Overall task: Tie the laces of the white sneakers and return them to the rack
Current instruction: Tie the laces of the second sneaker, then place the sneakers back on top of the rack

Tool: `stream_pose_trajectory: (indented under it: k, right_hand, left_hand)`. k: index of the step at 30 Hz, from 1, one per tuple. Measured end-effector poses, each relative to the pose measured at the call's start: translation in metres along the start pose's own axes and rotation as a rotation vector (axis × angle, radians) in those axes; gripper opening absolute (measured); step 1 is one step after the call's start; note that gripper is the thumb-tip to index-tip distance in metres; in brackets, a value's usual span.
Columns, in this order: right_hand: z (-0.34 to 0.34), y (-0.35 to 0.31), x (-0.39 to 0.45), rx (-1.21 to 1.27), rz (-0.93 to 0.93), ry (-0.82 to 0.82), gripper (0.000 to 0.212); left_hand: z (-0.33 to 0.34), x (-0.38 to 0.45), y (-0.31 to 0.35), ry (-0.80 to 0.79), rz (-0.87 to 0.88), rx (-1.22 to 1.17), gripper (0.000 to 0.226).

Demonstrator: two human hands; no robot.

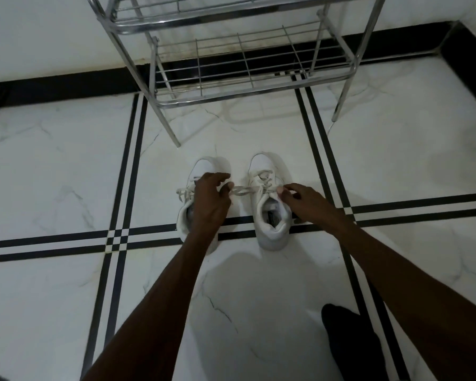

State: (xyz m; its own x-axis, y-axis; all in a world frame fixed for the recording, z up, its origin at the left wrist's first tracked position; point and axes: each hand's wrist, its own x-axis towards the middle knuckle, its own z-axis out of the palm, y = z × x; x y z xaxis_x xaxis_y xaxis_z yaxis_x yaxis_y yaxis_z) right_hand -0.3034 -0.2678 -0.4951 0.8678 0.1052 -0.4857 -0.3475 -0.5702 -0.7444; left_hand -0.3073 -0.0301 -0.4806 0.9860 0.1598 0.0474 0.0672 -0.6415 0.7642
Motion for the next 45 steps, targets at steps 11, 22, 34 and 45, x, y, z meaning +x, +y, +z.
stream_pose_trajectory:
  k: [11,22,34,45]
  right_hand:
    - [0.037,-0.005,0.010,-0.057,-0.056,0.061,0.080]
    - [0.041,-0.015,0.013,-0.031,-0.082,0.140,0.068]
    - [-0.002,-0.084,-0.029,-0.017,-0.147,0.207,0.066]
    - [-0.091,-0.246,-0.186,0.030,-0.117,0.230,0.069]
  left_hand:
    - [-0.064,-0.026,-0.052,-0.104,-0.637,-0.080,0.072]
    - [-0.041,-0.029,-0.064,-0.292,-0.648,-0.418,0.028]
    - [-0.062,-0.025,0.011,-0.139,-0.544,-0.342,0.035]
    - [-0.224,-0.046,0.186,-0.177,-0.553,-0.335,0.036]
